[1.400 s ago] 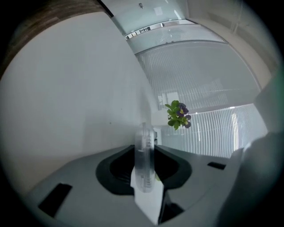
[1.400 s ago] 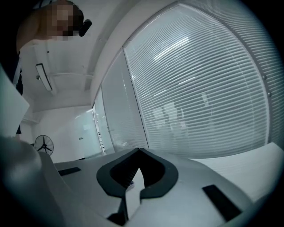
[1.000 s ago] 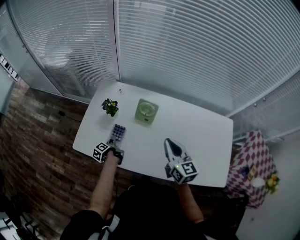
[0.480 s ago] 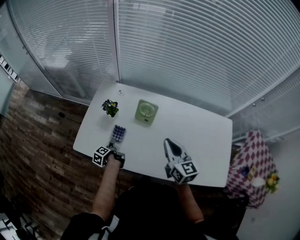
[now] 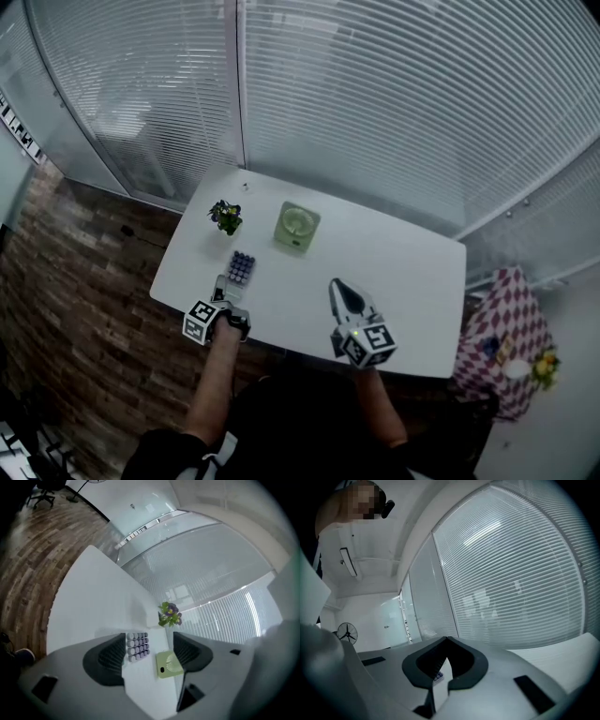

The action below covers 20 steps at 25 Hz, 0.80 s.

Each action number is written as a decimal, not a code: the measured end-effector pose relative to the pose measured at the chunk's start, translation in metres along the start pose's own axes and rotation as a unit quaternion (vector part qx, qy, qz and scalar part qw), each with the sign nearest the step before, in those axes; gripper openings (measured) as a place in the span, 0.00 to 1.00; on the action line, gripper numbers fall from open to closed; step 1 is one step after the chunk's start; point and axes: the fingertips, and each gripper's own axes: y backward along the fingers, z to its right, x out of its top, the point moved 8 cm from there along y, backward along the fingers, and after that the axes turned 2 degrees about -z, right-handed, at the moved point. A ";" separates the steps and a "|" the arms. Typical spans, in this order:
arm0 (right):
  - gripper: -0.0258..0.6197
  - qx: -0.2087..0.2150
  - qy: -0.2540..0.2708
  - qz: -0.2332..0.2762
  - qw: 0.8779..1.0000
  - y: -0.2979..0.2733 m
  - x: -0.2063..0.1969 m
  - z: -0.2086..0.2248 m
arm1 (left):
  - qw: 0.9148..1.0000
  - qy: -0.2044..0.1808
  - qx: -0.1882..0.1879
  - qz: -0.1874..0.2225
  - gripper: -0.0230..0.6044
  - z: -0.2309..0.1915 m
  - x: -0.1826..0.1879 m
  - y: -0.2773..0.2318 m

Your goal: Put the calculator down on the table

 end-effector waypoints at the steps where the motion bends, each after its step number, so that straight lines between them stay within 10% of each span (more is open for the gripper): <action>1: 0.05 -0.001 0.002 -0.001 1.000 0.000 0.001 0.000 | 1.000 0.008 -0.021 0.002 0.51 0.006 0.001 0.000; 11: 0.05 -0.001 0.008 0.008 1.000 0.002 0.005 -0.004 | 0.980 0.051 -0.194 0.004 0.51 0.065 0.006 0.021; 20: 0.05 -0.006 0.001 0.008 1.000 0.007 -0.005 0.004 | 0.970 -0.002 -0.242 0.007 0.51 0.094 0.008 0.039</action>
